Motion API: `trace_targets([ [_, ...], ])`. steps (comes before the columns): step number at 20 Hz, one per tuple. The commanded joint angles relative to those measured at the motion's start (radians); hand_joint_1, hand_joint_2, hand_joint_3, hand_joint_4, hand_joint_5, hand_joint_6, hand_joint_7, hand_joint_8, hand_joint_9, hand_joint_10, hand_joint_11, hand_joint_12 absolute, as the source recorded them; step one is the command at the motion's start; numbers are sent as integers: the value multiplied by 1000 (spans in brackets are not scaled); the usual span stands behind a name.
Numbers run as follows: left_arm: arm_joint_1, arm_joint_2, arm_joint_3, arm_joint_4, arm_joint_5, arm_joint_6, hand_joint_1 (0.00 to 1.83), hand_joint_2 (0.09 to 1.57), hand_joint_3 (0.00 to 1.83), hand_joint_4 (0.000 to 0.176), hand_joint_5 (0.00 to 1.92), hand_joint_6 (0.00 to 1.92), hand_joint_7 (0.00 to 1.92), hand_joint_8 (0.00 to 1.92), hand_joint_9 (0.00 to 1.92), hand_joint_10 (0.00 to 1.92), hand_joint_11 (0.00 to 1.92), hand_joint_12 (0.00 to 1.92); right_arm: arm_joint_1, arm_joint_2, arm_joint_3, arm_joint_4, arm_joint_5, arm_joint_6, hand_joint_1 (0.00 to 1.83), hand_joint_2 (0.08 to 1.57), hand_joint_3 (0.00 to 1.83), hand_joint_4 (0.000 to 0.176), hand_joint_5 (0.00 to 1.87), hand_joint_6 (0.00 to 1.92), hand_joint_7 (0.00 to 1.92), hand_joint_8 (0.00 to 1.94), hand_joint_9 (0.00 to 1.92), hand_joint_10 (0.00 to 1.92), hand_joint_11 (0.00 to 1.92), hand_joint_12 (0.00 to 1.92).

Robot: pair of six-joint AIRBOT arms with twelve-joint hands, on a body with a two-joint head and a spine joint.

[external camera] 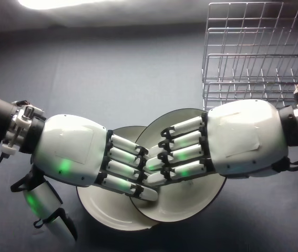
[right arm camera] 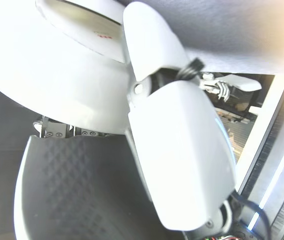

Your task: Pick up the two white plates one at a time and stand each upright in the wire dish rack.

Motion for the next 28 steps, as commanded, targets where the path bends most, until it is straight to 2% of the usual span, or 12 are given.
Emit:
trace_targets([
  [1,7,-10,2,28,17,-2,0,1058,17,0,0,0,0,0,0,0,0,0,-1,-1,0,55,42,-3,1370,1231,10,0,104,11,55,5,134,12,0,816],
  [5,7,-9,3,28,15,-4,0,1052,12,0,0,0,0,0,0,0,0,0,-1,-4,0,59,31,-5,1311,1240,2,0,218,16,166,13,222,22,0,1004],
  [8,7,-12,4,28,16,-5,0,1056,13,0,0,0,0,0,0,0,0,0,0,-4,0,60,30,-7,1366,1240,0,0,402,20,356,12,418,40,13,1184],
  [11,7,-12,5,28,16,-5,0,1056,12,0,0,0,0,0,0,0,0,0,1,-4,0,66,31,-9,1418,1231,1,0,573,19,529,12,613,45,235,1141],
  [12,7,-13,6,28,16,-5,0,1058,13,0,0,0,0,0,0,0,0,0,1,-4,0,67,31,-10,1748,1160,10,0,623,29,591,26,673,59,477,1570],
  [13,7,-13,7,27,16,-5,0,1063,15,0,0,0,0,0,0,0,0,0,2,-4,0,67,31,-10,1752,1121,80,0,757,60,736,52,606,1124,617,1729],
  [14,7,-13,7,27,16,-5,0,1061,13,0,0,0,0,0,0,0,0,0,3,-4,0,67,31,-10,1526,1187,21,0,729,1071,754,894,667,1331,688,1750],
  [15,7,-13,7,27,16,-5,0,1062,13,0,0,0,0,0,0,0,0,0,3,-4,0,68,31,-10,1481,1197,1,0,746,1249,791,1029,689,1356,686,1769],
  [17,7,-13,7,27,16,-5,0,1065,14,0,0,0,0,0,0,0,0,0,4,-4,0,70,30,-11,1487,1120,0,0,871,1091,974,847,893,1073,789,1581],
  [19,7,-14,7,27,19,-5,0,1064,13,0,0,0,0,0,0,0,0,0,4,-4,0,72,30,-11,1492,1087,0,0,936,989,1033,739,990,931,858,1493],
  [23,-7,10,-11,-18,23,-10,0,1071,15,0,0,0,0,0,0,0,0,0,6,-3,0,76,31,-12,1498,1055,0,0,961,927,1142,604,1044,807,949,1375],
  [28,-32,84,-52,-94,20,-24,0,1077,16,0,0,0,0,0,0,0,0,0,20,1,0,107,57,-12,1497,1058,1,0,960,930,1139,614,1018,836,947,1381],
])
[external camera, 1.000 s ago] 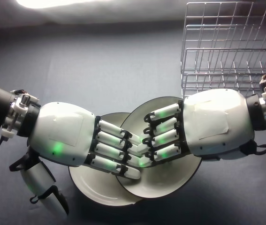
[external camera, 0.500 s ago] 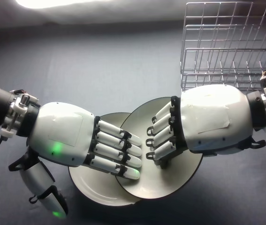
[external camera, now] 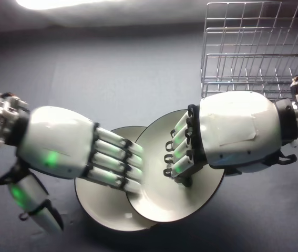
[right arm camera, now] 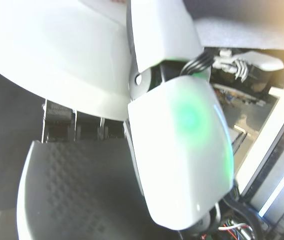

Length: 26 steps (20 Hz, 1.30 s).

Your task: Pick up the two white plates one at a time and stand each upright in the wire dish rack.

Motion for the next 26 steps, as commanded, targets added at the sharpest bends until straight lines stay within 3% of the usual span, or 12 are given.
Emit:
trace_targets([
  [1,-16,23,-9,-70,-35,-12,0,1078,16,0,0,0,0,0,0,0,0,0,12,8,0,43,39,2,1496,1064,1,0,958,943,1104,678,1001,862,932,1394],
  [7,-87,127,-52,-125,-49,-59,0,1078,13,0,0,0,0,0,0,0,0,0,51,54,-40,161,89,3,1492,1086,1,0,920,1017,1054,771,932,952,889,1448],
  [13,-146,204,-66,-152,-49,-131,0,1088,15,0,0,0,0,0,0,0,0,0,105,115,-125,342,101,13,1495,1075,0,0,898,997,1104,694,981,898,927,1420],
  [26,-153,300,-15,-203,-48,-179,0,1089,10,0,0,0,0,0,0,0,0,0,218,197,-214,770,-36,43,1493,1088,0,0,886,1022,1066,781,943,940,896,1453],
])
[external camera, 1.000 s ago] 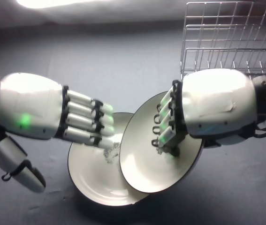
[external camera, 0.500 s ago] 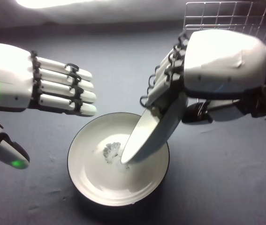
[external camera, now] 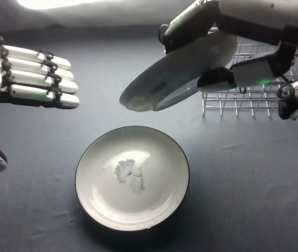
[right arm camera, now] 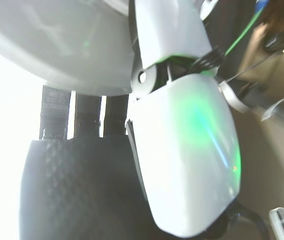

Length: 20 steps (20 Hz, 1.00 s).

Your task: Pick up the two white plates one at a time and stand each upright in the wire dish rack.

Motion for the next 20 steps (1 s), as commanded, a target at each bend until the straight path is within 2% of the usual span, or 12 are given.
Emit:
trace_targets([
  [1,-6,19,4,-85,-27,-3,0,1100,15,0,0,0,0,0,0,0,0,0,27,9,-5,60,108,12,1493,1088,0,0,886,1024,1068,775,946,936,890,1458],
  [13,-7,65,-11,-112,-31,-13,0,1095,9,0,0,0,0,0,0,0,0,0,164,18,-5,369,-73,15,1491,1098,0,0,898,1026,1004,854,951,953,852,1503],
  [20,-44,56,-20,-112,-28,-14,0,1091,6,0,0,0,0,0,0,0,0,0,171,62,1,455,-123,14,1489,1105,1,0,883,1052,974,894,919,1007,858,1495],
])
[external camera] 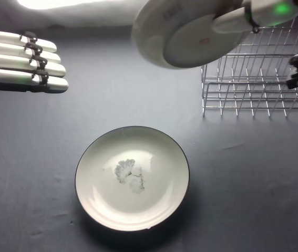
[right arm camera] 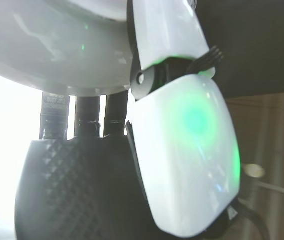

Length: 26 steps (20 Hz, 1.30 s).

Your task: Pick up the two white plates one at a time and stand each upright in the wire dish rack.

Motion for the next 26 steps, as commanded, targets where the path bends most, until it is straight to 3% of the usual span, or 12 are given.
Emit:
trace_targets([
  [1,-13,2,1,-80,-22,-7,0,1092,6,0,0,0,0,0,0,0,0,0,16,9,4,27,147,18,1488,1114,0,0,857,1092,959,924,898,1031,854,1505],
  [5,-48,-9,1,-80,-33,-48,0,1101,9,0,0,0,0,0,0,0,0,0,16,24,33,28,142,16,1489,1110,0,0,866,1074,969,906,919,1008,845,1519],
  [15,-23,-21,-7,-79,-38,-53,0,1102,7,0,0,0,0,0,0,0,0,0,14,87,66,14,93,7,1491,1102,0,0,874,1033,994,877,957,968,843,1515],
  [26,-50,-23,-25,-69,-33,-53,0,1109,8,0,0,0,0,0,0,0,0,0,-109,129,132,-76,98,-2,1492,1095,0,0,898,1014,1014,838,956,951,860,1500],
])
